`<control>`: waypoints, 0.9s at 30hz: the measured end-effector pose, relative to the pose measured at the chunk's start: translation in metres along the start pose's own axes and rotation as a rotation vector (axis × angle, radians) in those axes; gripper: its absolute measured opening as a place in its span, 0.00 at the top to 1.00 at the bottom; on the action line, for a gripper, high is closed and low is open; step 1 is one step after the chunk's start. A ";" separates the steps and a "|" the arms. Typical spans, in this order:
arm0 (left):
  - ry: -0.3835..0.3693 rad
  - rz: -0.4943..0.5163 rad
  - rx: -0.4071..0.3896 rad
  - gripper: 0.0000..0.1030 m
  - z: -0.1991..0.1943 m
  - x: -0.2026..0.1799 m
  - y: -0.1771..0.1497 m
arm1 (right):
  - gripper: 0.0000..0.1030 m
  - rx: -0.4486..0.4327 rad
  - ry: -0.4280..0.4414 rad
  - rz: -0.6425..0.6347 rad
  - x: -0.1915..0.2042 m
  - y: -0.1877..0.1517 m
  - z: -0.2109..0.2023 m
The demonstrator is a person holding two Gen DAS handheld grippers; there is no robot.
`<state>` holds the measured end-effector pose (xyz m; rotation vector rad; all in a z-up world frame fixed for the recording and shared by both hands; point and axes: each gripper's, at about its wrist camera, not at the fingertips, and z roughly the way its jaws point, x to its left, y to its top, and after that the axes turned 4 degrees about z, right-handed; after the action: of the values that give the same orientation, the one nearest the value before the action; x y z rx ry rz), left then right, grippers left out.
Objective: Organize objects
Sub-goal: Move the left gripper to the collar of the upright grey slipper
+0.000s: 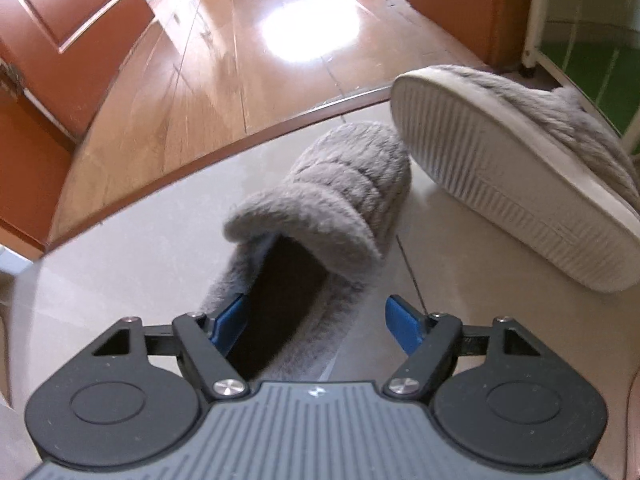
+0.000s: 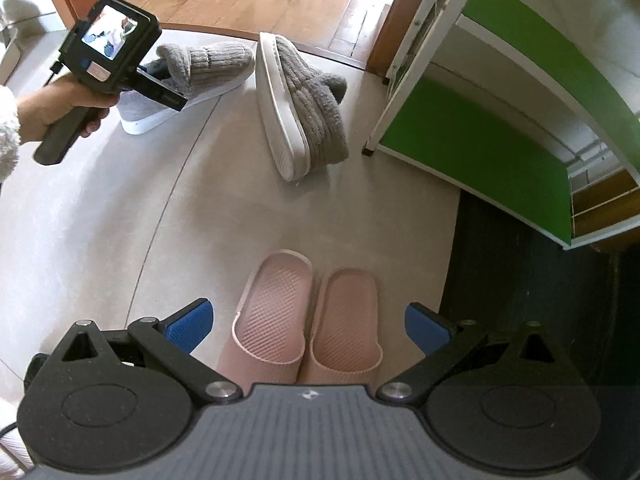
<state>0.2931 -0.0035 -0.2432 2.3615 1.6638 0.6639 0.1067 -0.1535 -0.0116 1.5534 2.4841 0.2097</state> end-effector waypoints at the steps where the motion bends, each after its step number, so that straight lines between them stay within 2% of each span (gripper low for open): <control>1: -0.005 -0.013 0.004 0.35 0.003 0.003 -0.001 | 0.00 0.003 0.004 0.005 0.000 -0.001 0.000; 3: -0.020 -0.028 0.019 0.42 0.009 0.006 -0.002 | 0.00 0.015 0.007 0.016 -0.001 -0.002 0.003; 5: -0.053 -0.042 0.039 0.53 0.015 0.009 -0.002 | 0.00 0.021 0.006 0.028 0.000 -0.002 0.005; 7: -0.104 -0.058 0.041 0.73 0.019 0.011 -0.003 | 0.00 0.033 0.004 0.037 0.001 -0.003 0.007; 10: -0.123 -0.097 0.038 0.82 0.017 0.014 -0.006 | 0.00 0.048 -0.002 0.047 0.004 -0.003 0.010; 15: -0.121 -0.124 0.031 0.87 0.005 0.014 -0.013 | 0.00 0.037 -0.005 0.040 0.013 0.001 0.008; 20: -0.130 -0.143 0.032 0.89 -0.026 0.022 -0.029 | 0.00 0.021 -0.013 0.016 0.022 0.005 0.005; 23: -0.121 -0.118 0.044 0.91 -0.050 0.019 -0.049 | 0.00 0.015 -0.003 0.010 0.026 0.007 0.003; 24: -0.128 -0.116 0.043 0.93 -0.060 0.018 -0.059 | 0.00 0.014 -0.003 0.007 0.028 0.007 0.003; 25: -0.139 -0.115 0.039 1.00 -0.067 0.017 -0.067 | 0.00 0.013 -0.002 0.003 0.029 0.008 0.002; 27: -0.158 -0.108 0.035 1.00 -0.085 0.013 -0.084 | 0.00 0.014 0.000 -0.004 0.031 0.007 0.002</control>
<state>0.1869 0.0291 -0.1973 2.2625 1.7310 0.4214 0.0998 -0.1223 -0.0150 1.5533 2.4939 0.1927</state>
